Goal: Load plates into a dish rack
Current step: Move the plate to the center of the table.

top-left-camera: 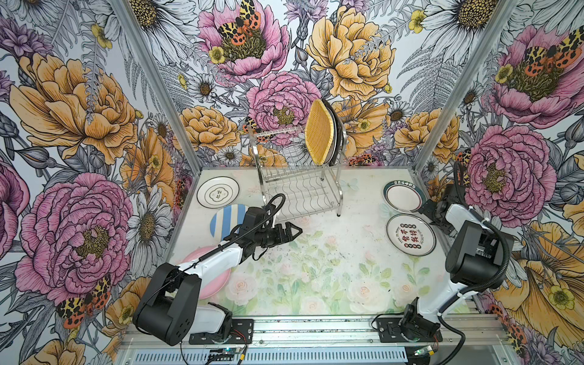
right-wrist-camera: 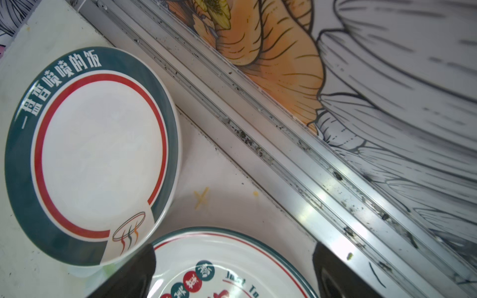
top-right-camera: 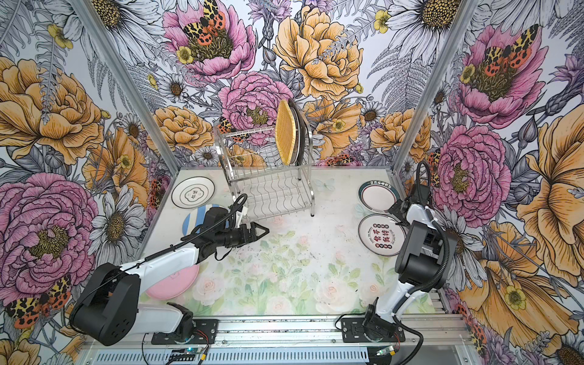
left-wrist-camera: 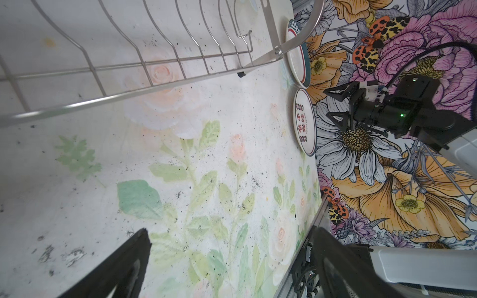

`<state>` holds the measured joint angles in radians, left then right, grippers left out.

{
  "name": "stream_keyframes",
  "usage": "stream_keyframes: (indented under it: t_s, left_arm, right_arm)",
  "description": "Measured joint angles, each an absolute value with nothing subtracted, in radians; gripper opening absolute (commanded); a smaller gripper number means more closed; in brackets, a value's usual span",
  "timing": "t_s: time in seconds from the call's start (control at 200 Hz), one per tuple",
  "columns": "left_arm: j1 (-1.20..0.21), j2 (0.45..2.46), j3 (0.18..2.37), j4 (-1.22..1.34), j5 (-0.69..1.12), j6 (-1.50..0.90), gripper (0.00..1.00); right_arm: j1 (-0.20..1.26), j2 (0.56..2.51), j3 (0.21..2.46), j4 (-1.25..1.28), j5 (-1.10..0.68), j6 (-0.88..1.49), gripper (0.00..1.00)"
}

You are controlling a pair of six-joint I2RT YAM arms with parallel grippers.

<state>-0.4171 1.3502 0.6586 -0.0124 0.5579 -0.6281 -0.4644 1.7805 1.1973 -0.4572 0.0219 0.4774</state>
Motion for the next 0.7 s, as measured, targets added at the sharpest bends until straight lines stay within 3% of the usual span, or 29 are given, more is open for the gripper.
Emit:
stream_keyframes:
  t_s: [0.701]
  left_arm:
    - [-0.417, 1.350, 0.659, -0.010, 0.558, -0.628, 0.99]
  right_arm:
    - [-0.451, 1.860, 1.207, -0.403, -0.163, 0.454, 0.93]
